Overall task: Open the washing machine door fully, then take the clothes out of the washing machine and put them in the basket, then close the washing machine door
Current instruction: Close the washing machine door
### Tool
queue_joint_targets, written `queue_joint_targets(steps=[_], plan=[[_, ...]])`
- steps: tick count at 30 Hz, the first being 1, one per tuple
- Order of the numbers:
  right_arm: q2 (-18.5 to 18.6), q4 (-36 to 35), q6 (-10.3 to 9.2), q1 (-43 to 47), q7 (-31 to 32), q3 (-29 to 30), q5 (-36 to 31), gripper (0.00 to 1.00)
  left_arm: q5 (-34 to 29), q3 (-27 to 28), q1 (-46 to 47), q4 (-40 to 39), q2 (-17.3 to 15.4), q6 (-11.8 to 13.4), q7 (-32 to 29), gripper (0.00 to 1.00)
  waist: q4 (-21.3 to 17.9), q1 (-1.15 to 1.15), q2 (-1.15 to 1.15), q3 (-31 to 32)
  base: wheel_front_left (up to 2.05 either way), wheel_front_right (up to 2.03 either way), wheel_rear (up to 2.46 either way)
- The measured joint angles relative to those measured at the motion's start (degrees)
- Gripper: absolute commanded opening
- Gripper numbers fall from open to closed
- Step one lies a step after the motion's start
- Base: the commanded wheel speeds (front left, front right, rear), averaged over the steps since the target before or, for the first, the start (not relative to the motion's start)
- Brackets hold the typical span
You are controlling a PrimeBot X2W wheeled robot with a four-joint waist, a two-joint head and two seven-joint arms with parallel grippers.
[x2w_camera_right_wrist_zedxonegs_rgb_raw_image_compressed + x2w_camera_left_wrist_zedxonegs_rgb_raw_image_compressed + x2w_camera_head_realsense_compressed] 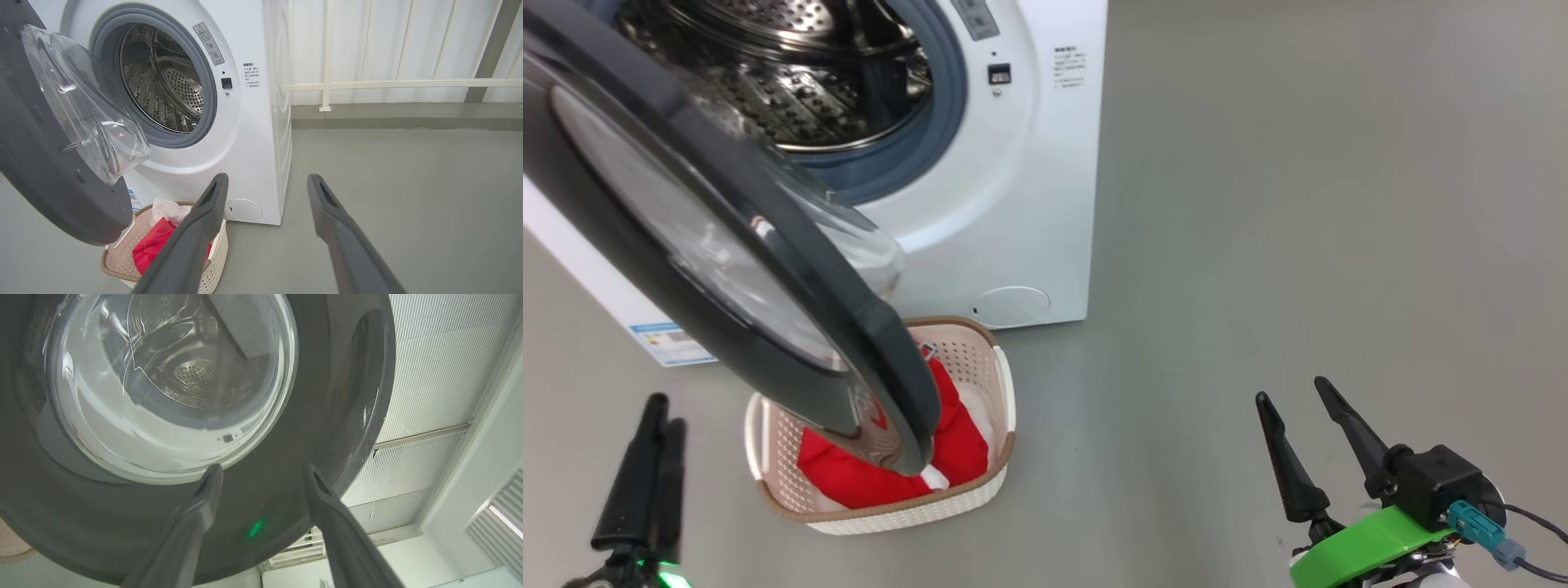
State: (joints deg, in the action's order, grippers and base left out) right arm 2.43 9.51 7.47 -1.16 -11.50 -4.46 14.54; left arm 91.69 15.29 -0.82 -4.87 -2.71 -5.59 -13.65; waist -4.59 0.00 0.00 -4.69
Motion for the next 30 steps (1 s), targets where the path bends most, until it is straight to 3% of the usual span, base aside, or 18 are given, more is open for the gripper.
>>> queue_joint_targets(steps=[7, 11, 16, 21, 30], plan=[[-0.02, -0.21, 0.00, 1.21, 0.49, 0.99, -0.10, 1.00, -19.44, -1.42, -1.68, -7.53, 0.02, 0.70, 11.81, 1.00, 1.88, 0.00, 0.00, 1.26, 0.00, 0.00, 0.00], [-0.01, -0.38, 0.00, 1.62, 0.94, 1.62, -0.52, 1.00, -36.38, -4.48, -2.63, -11.65, -1.30, 4.20, 17.73, 1.00, 2.66, 0.00, 0.00, 2.43, 0.00, 0.00, 0.00], [-0.01, -0.93, 0.00, 2.56, 1.43, 2.05, -0.60, 1.00, -53.21, -9.84, -5.44, -11.96, -4.26, 8.18, 19.79, 1.00, 3.02, 0.00, 0.00, 3.66, 0.00, 0.00, 0.00], [-0.03, -1.40, 0.00, 3.75, 2.00, 2.05, -0.91, 1.00, -62.80, -15.34, -7.80, -9.95, -5.69, 10.42, 19.72, 1.00, 3.33, 0.00, 0.00, 4.77, 0.00, 0.00, 0.00], [-0.03, -2.33, 0.00, 4.87, 2.60, 2.15, -1.01, 1.00, -72.26, -19.36, -9.89, -4.13, -7.51, 12.89, 20.90, 1.00, 3.29, 0.00, 0.00, 5.57, 0.00, 0.00, 0.00]])
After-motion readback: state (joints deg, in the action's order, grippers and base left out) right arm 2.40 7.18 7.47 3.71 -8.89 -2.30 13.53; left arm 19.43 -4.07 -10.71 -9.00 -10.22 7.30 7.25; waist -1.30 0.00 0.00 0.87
